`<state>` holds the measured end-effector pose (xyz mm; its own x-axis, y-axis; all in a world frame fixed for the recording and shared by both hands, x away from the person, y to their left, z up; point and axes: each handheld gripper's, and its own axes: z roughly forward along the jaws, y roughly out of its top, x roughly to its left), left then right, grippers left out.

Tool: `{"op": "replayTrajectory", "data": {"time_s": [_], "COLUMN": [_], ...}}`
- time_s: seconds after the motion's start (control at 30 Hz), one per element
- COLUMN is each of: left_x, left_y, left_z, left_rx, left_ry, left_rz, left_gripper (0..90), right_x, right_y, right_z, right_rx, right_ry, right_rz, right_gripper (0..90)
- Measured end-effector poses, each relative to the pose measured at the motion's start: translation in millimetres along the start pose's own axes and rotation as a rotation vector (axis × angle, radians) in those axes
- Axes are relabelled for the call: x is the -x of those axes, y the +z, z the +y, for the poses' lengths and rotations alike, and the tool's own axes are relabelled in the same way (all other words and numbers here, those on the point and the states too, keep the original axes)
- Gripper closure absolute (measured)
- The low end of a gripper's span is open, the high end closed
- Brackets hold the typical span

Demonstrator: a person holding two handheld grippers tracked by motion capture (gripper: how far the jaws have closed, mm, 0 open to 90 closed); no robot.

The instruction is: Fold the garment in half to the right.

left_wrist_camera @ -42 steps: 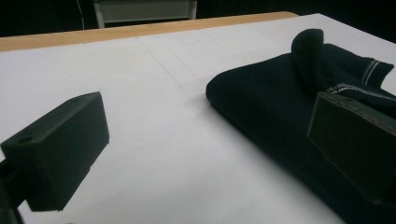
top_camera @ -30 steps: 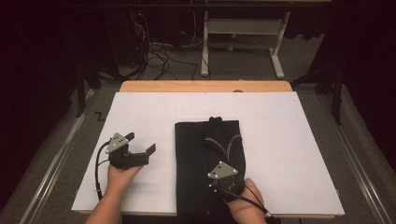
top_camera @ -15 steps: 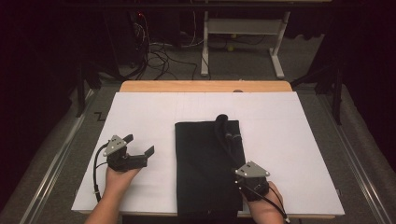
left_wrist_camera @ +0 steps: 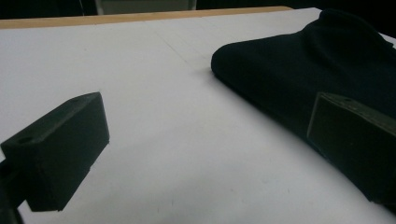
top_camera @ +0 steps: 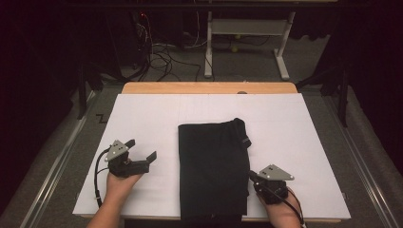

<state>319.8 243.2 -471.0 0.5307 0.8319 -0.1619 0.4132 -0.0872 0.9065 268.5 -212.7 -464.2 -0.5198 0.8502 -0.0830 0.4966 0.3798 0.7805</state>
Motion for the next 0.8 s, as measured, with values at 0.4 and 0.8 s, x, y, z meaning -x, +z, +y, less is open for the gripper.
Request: {"op": "replayTrajectory", "data": {"time_s": [0.4, 0.8], "left_x": [7.8, 18.9], "left_y": [-10.3, -30.7], "left_z": [-6.0, -10.3], "left_rx": [0.011, 0.064], "left_ry": [0.003, 0.044], "left_rz": [-0.027, -0.010], "left_gripper": [0.0, 0.0], "right_x": [75.0, 94.0], "right_y": [-22.2, -44.6], "right_z": [-17.5, -33.0], "right_rx": [0.226, 0.414], "right_ry": [0.171, 0.168], "right_rz": [-0.019, 0.014], "right_gripper": [55.5, 0.0]}}
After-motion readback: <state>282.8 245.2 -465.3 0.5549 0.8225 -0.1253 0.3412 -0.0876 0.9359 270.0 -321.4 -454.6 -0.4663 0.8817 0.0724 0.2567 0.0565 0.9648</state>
